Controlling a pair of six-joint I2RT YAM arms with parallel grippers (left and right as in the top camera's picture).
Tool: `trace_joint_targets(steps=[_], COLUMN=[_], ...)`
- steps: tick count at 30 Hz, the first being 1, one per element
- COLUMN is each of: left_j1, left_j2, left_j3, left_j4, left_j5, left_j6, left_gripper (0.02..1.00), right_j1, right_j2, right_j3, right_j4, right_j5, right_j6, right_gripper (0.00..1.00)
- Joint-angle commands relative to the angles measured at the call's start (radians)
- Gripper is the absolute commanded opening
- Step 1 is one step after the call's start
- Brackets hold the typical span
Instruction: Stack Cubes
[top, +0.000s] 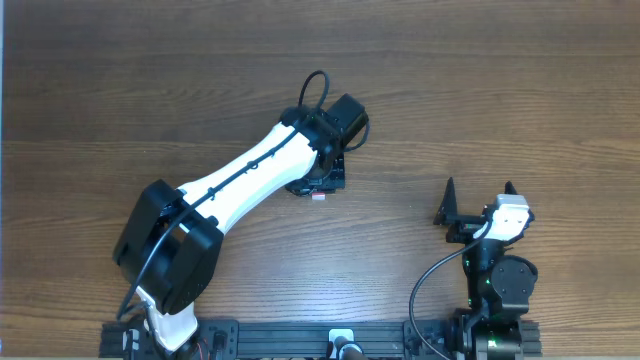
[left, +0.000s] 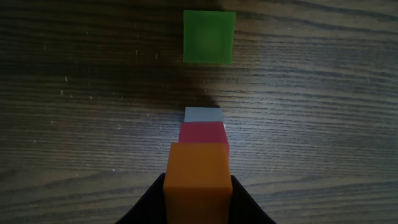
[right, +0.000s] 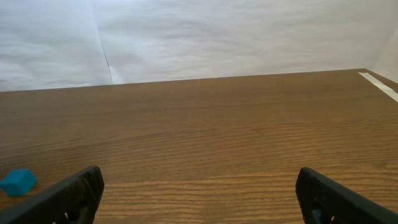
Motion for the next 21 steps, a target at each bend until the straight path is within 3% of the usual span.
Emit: trace_joint_targets(steps=[1, 3, 11, 14, 18, 21], left_j1=[0.005, 0.005, 0.005, 0.005, 0.005, 0.010], left_j2=[-0.034, -0.034, -0.034, -0.034, -0.034, -0.045], left_j3=[0.015, 0.015, 0.015, 0.015, 0.015, 0.015], left_j4=[-0.001, -0.001, 0.000, 0.000, 0.004, 0.006], left_j5=[0.006, 0.006, 0.006, 0.006, 0.000, -0.021], left_j6=[0.015, 0.014, 0.015, 0.015, 0.023, 0.023], left_gripper=[0.226, 0.292, 0.364, 0.581, 0.996, 1.000], right_j1=[-0.001, -0.001, -0.001, -0.001, -0.001, -0.001], right_j2=[0.003, 0.003, 0.003, 0.003, 0.003, 0.003], right_j3=[-0.005, -0.005, -0.005, -0.005, -0.005, -0.005], right_j4=[-0.003, -0.003, -0.003, -0.003, -0.003, -0.003], right_j5=[-0.001, -0.001, -0.001, -0.001, -0.001, -0.001], right_j6=[0.005, 0.005, 0.005, 0.005, 0.005, 0.005], right_gripper=[0.993, 0.991, 0.993, 0.991, 0.993, 0.991])
